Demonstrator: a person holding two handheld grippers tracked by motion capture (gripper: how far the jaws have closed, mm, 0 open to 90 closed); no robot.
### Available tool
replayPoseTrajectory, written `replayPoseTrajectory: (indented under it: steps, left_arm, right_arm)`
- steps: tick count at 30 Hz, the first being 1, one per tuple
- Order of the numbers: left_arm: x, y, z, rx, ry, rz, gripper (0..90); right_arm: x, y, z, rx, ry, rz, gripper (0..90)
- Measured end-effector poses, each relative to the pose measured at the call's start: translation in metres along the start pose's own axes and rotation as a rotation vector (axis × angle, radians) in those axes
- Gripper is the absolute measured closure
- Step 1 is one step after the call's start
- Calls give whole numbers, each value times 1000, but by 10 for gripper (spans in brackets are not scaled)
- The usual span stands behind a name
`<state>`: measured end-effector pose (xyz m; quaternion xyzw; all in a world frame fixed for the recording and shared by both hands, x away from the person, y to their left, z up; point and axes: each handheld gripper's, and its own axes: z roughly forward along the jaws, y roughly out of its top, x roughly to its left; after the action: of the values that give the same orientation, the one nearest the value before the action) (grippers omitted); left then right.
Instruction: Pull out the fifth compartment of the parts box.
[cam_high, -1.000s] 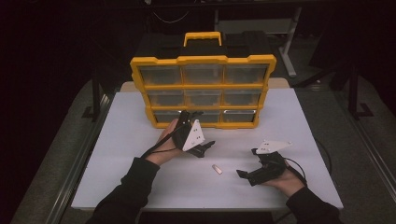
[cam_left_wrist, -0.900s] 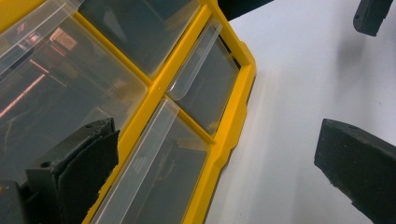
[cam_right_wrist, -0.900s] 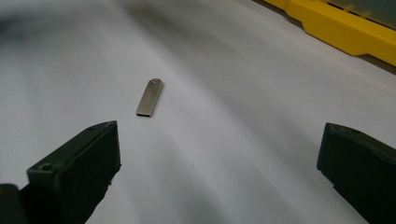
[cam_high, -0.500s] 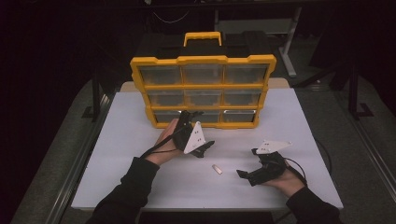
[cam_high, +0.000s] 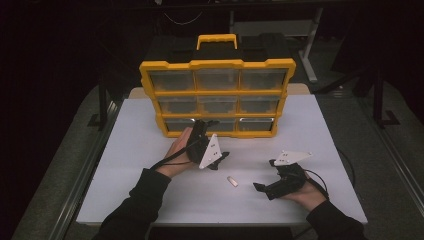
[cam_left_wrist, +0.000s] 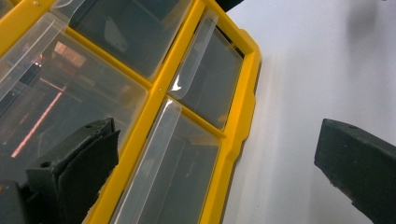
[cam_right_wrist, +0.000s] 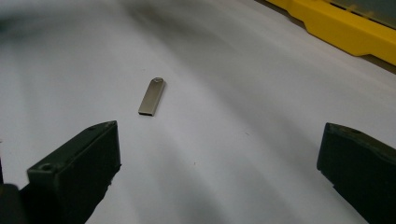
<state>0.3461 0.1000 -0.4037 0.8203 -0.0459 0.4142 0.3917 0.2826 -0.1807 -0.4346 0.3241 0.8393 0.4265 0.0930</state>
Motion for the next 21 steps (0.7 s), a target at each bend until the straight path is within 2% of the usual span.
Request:
replayPoseTrajectory:
  steps: [21]
  left_arm:
    - [-5, 2, 0, 23, 55, 130, 0]
  right_arm:
    - [0, -1, 0, 4, 2, -4, 0]
